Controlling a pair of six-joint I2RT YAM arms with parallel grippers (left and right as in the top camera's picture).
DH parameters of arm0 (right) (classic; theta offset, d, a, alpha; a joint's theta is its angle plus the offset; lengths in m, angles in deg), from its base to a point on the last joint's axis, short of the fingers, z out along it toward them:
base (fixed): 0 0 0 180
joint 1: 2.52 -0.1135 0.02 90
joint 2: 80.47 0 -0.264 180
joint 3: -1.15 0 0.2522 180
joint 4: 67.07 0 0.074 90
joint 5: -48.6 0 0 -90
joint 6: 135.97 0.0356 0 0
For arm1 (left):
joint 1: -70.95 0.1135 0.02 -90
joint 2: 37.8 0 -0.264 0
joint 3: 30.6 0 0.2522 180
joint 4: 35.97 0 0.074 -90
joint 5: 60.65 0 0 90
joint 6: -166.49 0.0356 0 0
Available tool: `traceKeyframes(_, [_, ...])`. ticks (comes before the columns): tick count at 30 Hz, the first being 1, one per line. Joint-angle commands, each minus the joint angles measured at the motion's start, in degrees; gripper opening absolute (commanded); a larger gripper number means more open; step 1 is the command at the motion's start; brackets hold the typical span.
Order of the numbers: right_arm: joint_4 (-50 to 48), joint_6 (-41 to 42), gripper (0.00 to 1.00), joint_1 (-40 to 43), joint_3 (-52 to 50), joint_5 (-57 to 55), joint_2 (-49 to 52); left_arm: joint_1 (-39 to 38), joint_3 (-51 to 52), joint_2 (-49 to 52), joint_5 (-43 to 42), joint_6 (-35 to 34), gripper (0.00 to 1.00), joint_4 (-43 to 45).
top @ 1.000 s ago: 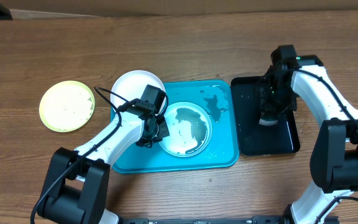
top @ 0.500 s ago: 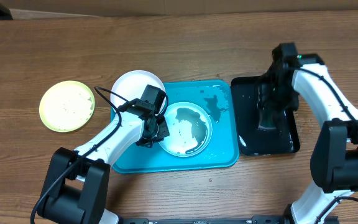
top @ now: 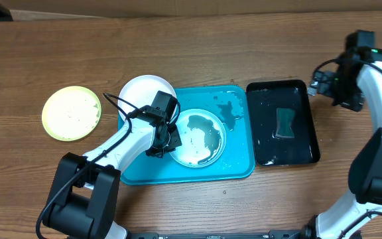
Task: Clean dirty plates on tray and stack at the side
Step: 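Drop the sponge into the black tray and raise right arm aside, then lift the plate with left gripper and carry it toward the black tray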
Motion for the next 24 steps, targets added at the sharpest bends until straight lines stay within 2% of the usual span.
traceKeyframes(1, [-0.4, 0.4, 1.00, 1.8, 0.4, -0.4, -1.1, -0.1, -0.6, 0.8, -0.6, 1.6, 0.10, 0.1])
traceKeyframes(6, [-1.4, 0.4, 1.00, 3.4, 0.4, -0.4, -1.1, -0.1, -1.2, 0.8, -2.0, 3.7, 0.04, 0.0])
traceKeyframes(14, [-3.6, 0.5, 1.00, 3.4, 0.4, -0.3, -1.1, -0.1, -8.4, 0.8, -2.7, 6.6, 0.04, -6.5])
traceKeyframes(24, [-3.7, 0.5, 1.00, 3.4, 0.4, -0.4, -1.1, -0.1, -21.5, 0.8, 4.5, 6.7, 0.04, -15.2])
